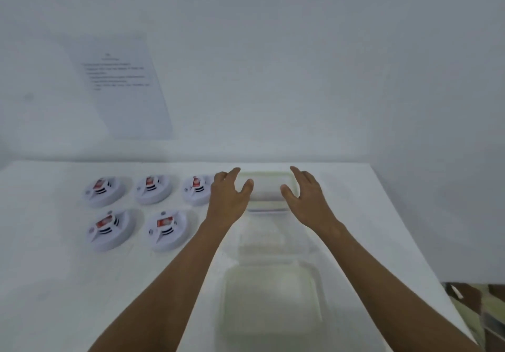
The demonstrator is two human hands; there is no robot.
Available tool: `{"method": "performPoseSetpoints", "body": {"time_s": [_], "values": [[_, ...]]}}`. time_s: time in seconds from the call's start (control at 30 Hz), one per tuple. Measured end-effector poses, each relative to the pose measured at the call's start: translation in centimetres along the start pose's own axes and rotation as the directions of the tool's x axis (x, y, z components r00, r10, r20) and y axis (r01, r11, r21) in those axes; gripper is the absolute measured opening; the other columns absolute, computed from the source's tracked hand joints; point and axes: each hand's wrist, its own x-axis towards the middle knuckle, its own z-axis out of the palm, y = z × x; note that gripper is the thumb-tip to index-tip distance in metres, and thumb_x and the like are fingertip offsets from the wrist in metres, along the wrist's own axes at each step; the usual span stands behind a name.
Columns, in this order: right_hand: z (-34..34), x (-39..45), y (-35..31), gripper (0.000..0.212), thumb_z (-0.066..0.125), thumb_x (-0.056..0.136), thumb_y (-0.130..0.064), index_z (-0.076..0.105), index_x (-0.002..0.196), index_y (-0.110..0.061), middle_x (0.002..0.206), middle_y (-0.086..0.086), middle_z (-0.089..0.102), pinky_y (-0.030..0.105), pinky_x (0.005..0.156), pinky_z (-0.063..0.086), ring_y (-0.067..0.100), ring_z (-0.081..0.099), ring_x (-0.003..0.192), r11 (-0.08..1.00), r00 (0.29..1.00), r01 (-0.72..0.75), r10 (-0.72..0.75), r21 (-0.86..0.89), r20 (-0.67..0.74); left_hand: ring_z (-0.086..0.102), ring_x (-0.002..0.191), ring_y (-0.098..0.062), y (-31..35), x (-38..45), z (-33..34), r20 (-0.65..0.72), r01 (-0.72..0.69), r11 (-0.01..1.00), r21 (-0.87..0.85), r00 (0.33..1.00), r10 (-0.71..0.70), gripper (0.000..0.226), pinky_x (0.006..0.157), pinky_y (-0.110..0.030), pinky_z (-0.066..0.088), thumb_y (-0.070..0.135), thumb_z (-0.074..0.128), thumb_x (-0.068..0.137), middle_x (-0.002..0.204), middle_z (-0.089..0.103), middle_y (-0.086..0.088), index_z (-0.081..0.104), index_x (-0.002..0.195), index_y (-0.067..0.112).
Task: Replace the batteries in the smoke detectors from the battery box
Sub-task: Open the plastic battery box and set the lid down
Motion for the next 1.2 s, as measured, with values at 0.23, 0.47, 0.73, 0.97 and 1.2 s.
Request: {"method": "performPoseSetpoints", "body": {"time_s": [0.23, 0.47, 0.73, 0.97, 1.2], "values": [[1.0, 3.2, 1.8, 0.066, 0.051, 0.095, -0.054, 0.030, 0.152, -0.028, 0.141, 0.016, 0.043, 0.037, 0.110, 0.033, 0.030, 0.040, 0.136, 0.988, 0.972, -0.150, 0.154, -0.031, 0.178, 0.048, 0.127, -0.021, -2.7, 3.0, 0.8, 0.184, 0.112, 0.993, 0.022, 0.976, -0.114, 0.059, 0.089, -0.023, 0.032, 0.051, 0.053, 0.093, 0.143, 0.048, -0.004, 0.039, 0.144, 0.024], [1.5, 5.2, 1.9, 0.060, 0.066, 0.087, -0.052, 0.045, 0.139, -0.030, 0.126, 0.008, 0.044, 0.025, 0.094, 0.037, 0.022, 0.050, 0.115, 0.978, 0.982, -0.175, 0.166, 0.112, 0.090, 0.056, 0.094, -0.014, -2.5, 5.1, 1.5, 0.153, 0.153, 0.980, -0.130, 0.979, -0.133, 0.052, 0.071, -0.023, 0.042, 0.046, 0.070, 0.082, 0.109, 0.057, 0.002, 0.050, 0.126, 0.029], [2.0, 6.5, 3.0, 0.065, 0.073, 0.076, -0.058, 0.044, 0.132, -0.045, 0.128, 0.001, 0.049, 0.037, 0.099, 0.050, 0.021, 0.053, 0.116, 0.955, 0.976, -0.197, 0.170, 0.220, 0.137, 0.054, 0.078, -0.008, -3.2, 5.9, 1.7, 0.280, 0.201, 0.918, -0.342, 0.954, -0.105, 0.043, 0.055, -0.012, 0.042, 0.037, 0.074, 0.083, 0.094, 0.058, 0.002, 0.047, 0.115, 0.028], [2.3, 7.0, 3.4, 0.068, 0.075, 0.078, -0.053, 0.047, 0.138, -0.038, 0.126, -0.004, 0.052, 0.032, 0.102, 0.046, 0.015, 0.051, 0.116, 0.958, 0.984, -0.179, 0.173, 0.226, 0.046, 0.052, 0.092, -0.003, -3.1, 6.9, 1.9, 0.227, 0.133, 0.975, -0.180, 0.970, -0.090, 0.048, 0.066, -0.019, 0.042, 0.052, 0.074, 0.076, 0.117, 0.052, 0.000, 0.049, 0.113, 0.035], [2.7, 7.3, 3.5, 0.065, 0.072, 0.082, -0.049, 0.047, 0.139, -0.029, 0.136, -0.002, 0.031, 0.036, 0.111, 0.034, 0.021, 0.033, 0.133, 0.986, 0.991, -0.133, 0.132, 0.097, 0.014, 0.038, 0.124, -0.018, -2.5, 6.0, 1.3, 0.455, 0.016, 0.993, 0.118, 0.888, -0.068, 0.107, 0.091, -0.029, 0.033, 0.060, 0.081, 0.062, 0.134, 0.030, 0.001, 0.019, 0.148, 0.041]]}}
